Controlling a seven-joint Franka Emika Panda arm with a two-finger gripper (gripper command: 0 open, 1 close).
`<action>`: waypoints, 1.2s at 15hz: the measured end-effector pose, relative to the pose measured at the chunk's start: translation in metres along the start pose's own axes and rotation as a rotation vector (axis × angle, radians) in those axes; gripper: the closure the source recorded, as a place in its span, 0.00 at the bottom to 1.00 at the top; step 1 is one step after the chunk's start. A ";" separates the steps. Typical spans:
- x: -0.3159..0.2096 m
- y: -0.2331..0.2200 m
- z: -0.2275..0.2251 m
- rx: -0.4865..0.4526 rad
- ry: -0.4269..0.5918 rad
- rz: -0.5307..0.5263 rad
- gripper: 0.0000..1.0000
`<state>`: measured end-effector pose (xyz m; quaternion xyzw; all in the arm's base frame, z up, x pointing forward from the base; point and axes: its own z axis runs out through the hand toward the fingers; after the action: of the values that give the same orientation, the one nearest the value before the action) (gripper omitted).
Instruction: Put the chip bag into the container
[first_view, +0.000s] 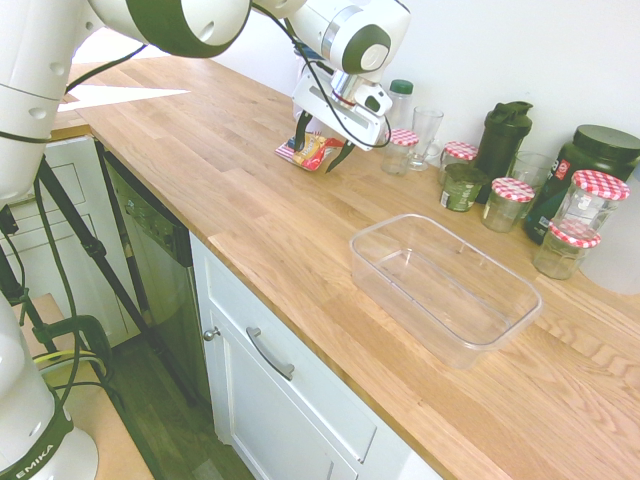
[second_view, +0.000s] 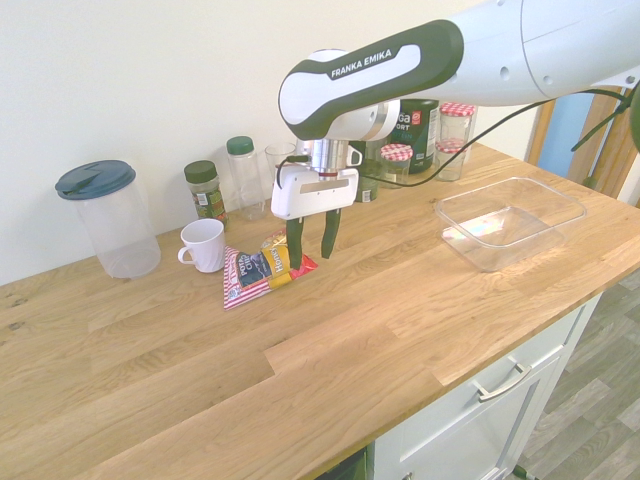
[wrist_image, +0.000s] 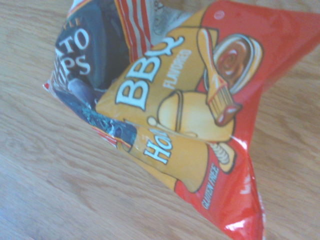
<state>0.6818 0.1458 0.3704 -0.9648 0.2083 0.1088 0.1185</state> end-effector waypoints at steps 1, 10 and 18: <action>0.001 -0.004 0.006 -0.002 -0.005 -0.005 1.00; 0.006 -0.013 0.020 0.017 -0.023 -0.003 1.00; 0.010 -0.014 0.032 0.020 -0.028 0.002 1.00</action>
<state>0.6917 0.1629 0.3402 -0.9617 0.2085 0.1204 0.1312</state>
